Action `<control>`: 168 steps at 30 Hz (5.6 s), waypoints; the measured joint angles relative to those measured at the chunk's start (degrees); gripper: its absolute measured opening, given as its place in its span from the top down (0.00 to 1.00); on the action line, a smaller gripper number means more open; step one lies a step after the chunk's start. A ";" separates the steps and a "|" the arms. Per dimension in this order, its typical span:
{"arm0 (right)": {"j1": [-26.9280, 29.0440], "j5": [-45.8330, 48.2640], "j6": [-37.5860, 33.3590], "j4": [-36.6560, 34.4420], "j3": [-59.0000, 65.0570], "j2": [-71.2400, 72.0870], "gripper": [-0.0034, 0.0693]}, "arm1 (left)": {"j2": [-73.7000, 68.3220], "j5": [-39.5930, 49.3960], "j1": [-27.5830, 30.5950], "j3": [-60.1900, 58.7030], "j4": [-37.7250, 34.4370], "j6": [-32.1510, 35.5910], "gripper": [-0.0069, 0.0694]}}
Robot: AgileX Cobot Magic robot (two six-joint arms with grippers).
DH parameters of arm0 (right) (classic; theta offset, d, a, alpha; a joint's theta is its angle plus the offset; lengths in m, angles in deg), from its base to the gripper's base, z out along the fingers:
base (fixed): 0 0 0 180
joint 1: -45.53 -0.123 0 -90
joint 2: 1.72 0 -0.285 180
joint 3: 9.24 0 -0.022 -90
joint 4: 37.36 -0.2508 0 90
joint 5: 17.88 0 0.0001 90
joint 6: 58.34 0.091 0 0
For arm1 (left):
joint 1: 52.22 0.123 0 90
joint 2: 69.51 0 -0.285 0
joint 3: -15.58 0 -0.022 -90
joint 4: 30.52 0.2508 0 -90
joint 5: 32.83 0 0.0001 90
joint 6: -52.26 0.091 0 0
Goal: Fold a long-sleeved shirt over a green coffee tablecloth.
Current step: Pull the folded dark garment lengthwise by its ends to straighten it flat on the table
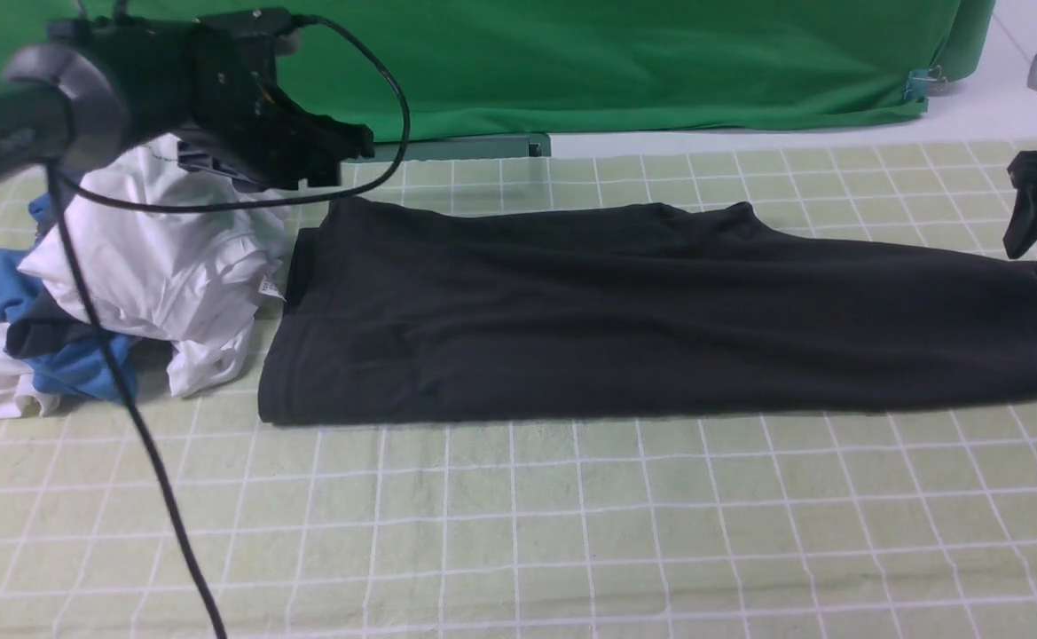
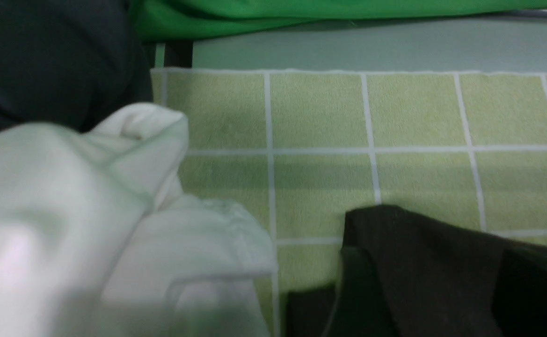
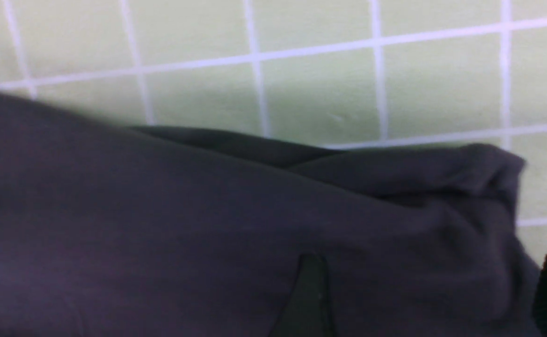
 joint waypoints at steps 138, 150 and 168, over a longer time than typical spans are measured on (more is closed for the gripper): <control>3.50 -6.37 -9.45 -7.26 19.96 22.48 0.95 | 26.43 21.59 -0.09 -27.74 -0.75 4.35 0.82; 3.50 -7.67 -10.72 -10.30 20.62 22.72 0.94 | 20.28 18.52 -0.09 -28.85 -3.31 0.06 0.08; 3.50 -12.19 -5.81 -6.31 20.62 9.67 0.17 | 15.17 15.72 -0.20 -28.42 -9.81 2.17 0.79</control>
